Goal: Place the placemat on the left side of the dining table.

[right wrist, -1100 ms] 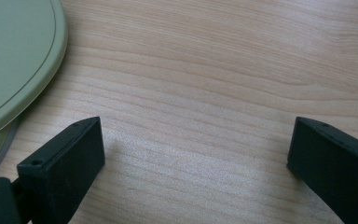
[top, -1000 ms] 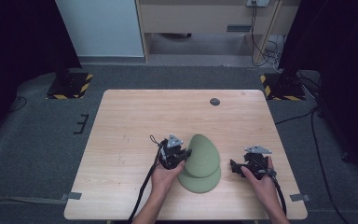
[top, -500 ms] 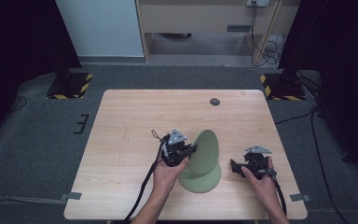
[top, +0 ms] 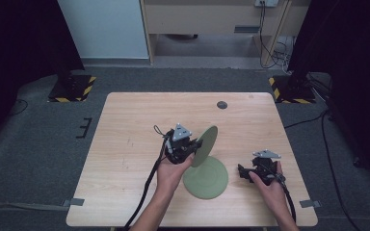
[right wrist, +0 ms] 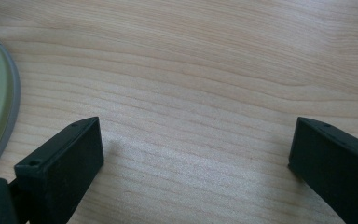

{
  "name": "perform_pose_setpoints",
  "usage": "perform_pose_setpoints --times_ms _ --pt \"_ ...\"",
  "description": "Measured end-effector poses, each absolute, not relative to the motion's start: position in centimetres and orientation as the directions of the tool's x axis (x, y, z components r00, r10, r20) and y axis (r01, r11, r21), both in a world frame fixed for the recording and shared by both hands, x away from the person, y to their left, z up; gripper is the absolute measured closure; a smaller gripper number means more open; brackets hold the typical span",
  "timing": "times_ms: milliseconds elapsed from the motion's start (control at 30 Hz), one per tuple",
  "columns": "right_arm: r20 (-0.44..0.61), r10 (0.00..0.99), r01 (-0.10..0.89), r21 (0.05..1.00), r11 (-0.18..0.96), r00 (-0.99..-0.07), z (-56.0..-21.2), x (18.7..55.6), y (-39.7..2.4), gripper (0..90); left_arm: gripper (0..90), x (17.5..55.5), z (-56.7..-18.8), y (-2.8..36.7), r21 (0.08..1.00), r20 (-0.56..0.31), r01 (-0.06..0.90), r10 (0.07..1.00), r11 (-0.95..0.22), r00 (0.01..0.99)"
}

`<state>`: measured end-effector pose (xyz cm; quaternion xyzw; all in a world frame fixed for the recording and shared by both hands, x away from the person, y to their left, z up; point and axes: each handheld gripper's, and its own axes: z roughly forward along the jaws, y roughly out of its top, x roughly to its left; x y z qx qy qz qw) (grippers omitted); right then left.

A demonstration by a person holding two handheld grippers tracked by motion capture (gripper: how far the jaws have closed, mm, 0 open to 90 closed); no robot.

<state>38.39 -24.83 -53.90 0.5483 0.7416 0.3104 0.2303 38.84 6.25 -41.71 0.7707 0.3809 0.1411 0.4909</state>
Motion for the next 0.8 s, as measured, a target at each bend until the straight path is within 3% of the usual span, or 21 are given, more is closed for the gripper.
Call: perform_pose_setpoints --times_ms 800 --pt "-0.003 0.953 0.669 0.711 0.215 -0.303 -53.9 38.5 -24.8 2.9 85.3 40.6 -40.7 9.3 0.858 -0.125 0.465 0.789 -0.218 0.602"
